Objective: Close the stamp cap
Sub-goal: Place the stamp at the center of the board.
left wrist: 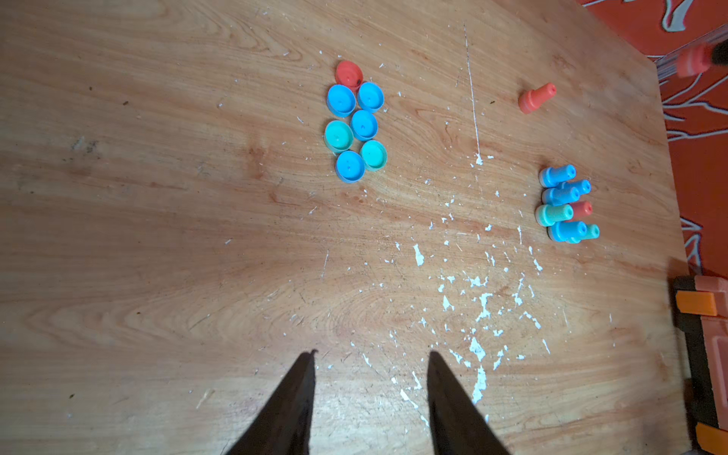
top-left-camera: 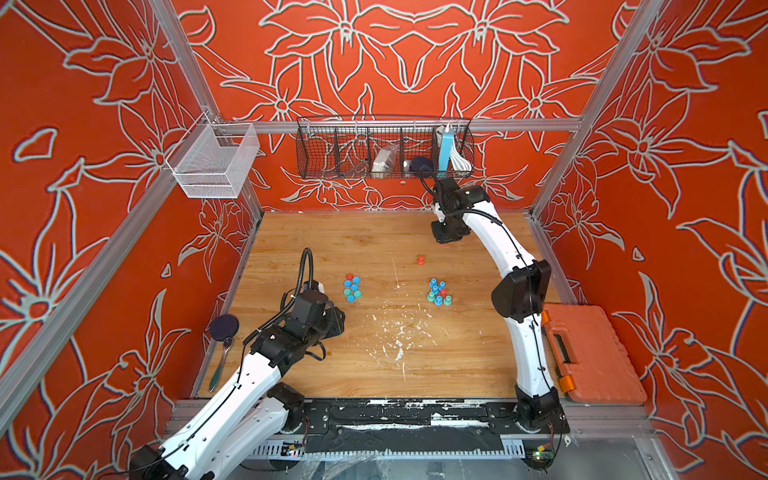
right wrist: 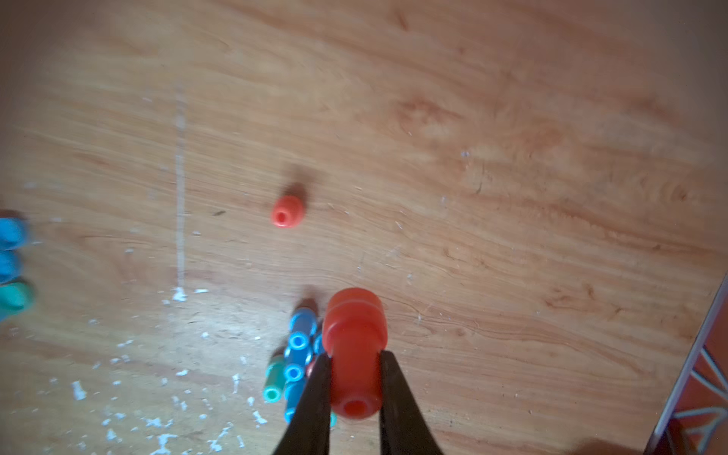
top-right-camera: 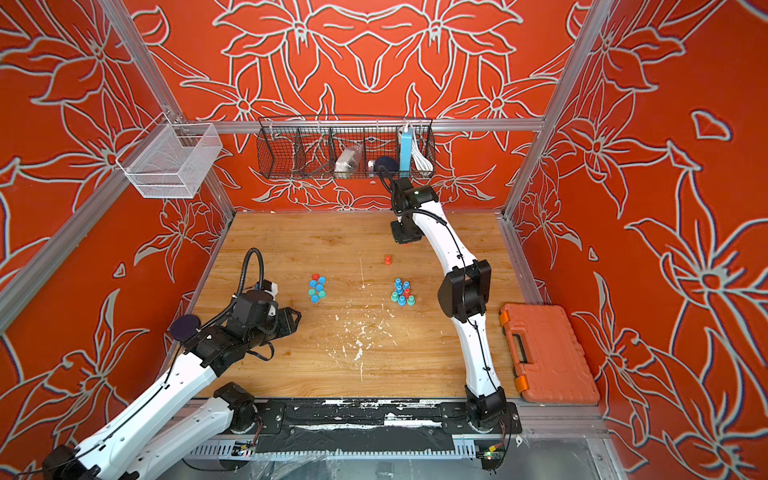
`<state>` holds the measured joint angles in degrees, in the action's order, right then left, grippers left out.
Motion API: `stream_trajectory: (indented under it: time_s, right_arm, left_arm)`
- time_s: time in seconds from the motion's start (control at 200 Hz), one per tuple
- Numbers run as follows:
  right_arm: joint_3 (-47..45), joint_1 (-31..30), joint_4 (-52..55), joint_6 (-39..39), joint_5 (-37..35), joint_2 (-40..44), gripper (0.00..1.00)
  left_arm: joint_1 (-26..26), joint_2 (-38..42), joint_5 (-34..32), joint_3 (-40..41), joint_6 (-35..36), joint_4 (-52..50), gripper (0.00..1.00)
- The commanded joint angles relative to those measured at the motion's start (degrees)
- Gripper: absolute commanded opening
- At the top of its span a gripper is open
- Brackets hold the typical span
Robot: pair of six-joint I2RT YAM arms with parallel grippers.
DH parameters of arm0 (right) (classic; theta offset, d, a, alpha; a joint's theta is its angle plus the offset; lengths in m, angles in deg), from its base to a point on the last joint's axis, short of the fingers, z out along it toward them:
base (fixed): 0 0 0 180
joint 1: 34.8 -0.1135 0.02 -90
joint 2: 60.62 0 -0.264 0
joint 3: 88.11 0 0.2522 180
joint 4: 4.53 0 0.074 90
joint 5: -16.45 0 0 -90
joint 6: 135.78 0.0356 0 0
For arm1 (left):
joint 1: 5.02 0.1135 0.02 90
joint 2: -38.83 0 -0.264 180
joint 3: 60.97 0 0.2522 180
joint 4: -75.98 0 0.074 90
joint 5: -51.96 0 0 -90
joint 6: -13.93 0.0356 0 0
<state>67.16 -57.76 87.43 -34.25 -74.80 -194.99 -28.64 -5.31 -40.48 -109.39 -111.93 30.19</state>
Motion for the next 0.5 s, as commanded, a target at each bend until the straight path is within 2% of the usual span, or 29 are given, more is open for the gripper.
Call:
stream_trajectory:
  time_s: [0.0,0.175,0.495]
  right_arm:
    - [4.7,-1.1,6.3,0.5,0.0,-4.8,0.09]
    - [12.1,-0.9,8.1,1.9,0.8,-12.8,0.09]
    - [11.8,-0.6,4.0,2.4,-0.5,-16.1,0.08]
  left_arm:
    - [0.4,-0.4,-0.3,-1.2,-0.1,0.0,0.47]
    - [0.4,-1.4,-0.5,-1.6,0.2,0.2,0.47]
    - [0.4,-1.8,-0.5,-1.6,0.1,0.4,0.47]
